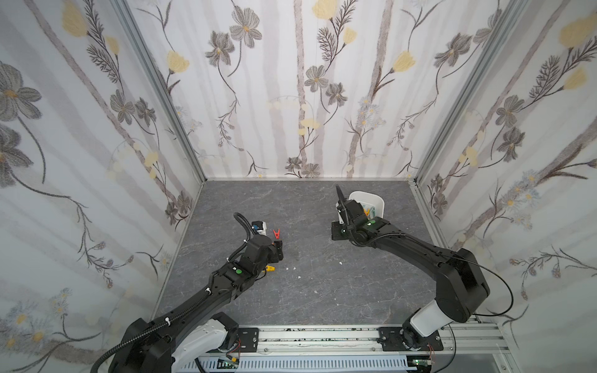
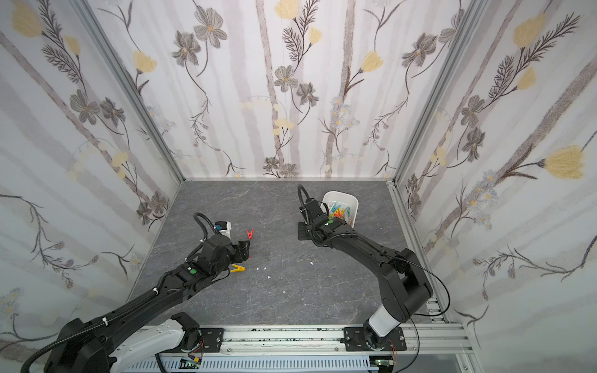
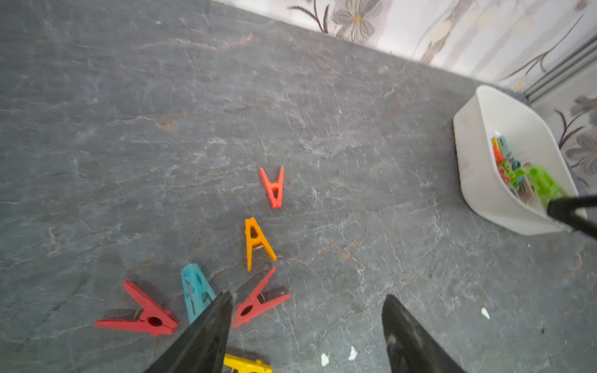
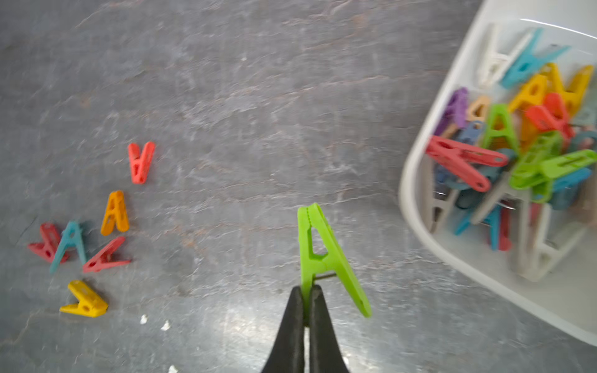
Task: Put the clothespins into the storage box
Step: Place the clothespin in the storage box.
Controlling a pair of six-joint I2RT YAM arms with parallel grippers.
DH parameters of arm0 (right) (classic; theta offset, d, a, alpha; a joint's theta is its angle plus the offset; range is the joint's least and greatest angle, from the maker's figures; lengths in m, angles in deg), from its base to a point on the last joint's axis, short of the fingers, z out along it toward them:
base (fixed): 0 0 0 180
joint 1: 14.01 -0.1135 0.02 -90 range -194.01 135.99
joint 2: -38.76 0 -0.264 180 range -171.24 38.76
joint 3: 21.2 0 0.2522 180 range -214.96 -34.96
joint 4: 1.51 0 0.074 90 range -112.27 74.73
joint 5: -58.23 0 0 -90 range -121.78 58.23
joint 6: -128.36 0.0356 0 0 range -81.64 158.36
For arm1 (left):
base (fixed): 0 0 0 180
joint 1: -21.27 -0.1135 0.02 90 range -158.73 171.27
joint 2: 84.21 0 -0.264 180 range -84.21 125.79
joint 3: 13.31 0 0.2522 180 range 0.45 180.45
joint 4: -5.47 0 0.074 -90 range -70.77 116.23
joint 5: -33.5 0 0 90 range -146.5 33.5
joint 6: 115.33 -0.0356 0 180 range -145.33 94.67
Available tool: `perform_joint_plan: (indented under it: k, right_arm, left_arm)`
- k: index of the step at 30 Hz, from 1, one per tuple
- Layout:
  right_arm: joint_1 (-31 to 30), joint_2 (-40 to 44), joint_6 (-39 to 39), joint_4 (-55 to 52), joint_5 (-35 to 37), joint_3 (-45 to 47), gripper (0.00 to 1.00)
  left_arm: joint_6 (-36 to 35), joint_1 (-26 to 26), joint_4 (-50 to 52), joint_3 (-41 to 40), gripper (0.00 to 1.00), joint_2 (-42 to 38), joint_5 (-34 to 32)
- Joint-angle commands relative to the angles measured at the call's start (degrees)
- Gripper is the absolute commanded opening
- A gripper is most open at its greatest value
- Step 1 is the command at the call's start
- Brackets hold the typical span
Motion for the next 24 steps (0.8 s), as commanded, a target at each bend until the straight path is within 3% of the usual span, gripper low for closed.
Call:
perform_joint_plan:
  k: [1, 7, 12, 18, 24]
  right_arm:
    - [6.29, 1.05, 2.35, 5.89, -1.81, 1.92, 0.0]
    - [15.37, -2.9, 3.37, 7.17, -2.09, -0.48, 0.01]
    - [17.13, -5.25, 4.88, 6.12, -1.01, -3.16, 0.23]
    - [11.27, -4.0, 4.57, 3.64, 1.99, -5.18, 0.26]
    - [-2.77, -5.42, 5.01, 5.17, -1.27, -7.09, 0.26]
  left_arm:
    - [4.52, 3.08, 2.36, 0.47, 0.73, 1.82, -3.52]
    - [5.77, 3.72, 5.53, 0.45, 0.72, 3.92, -1.88]
    - [4.83, 2.01, 6.47, 0.53, 0.73, 3.67, -1.21]
    - [3.4, -4.12, 6.98, 0.75, 0.73, 2.72, 2.88]
    - [2.86, -14.12, 7.73, -0.37, 0.73, 0.95, 8.21]
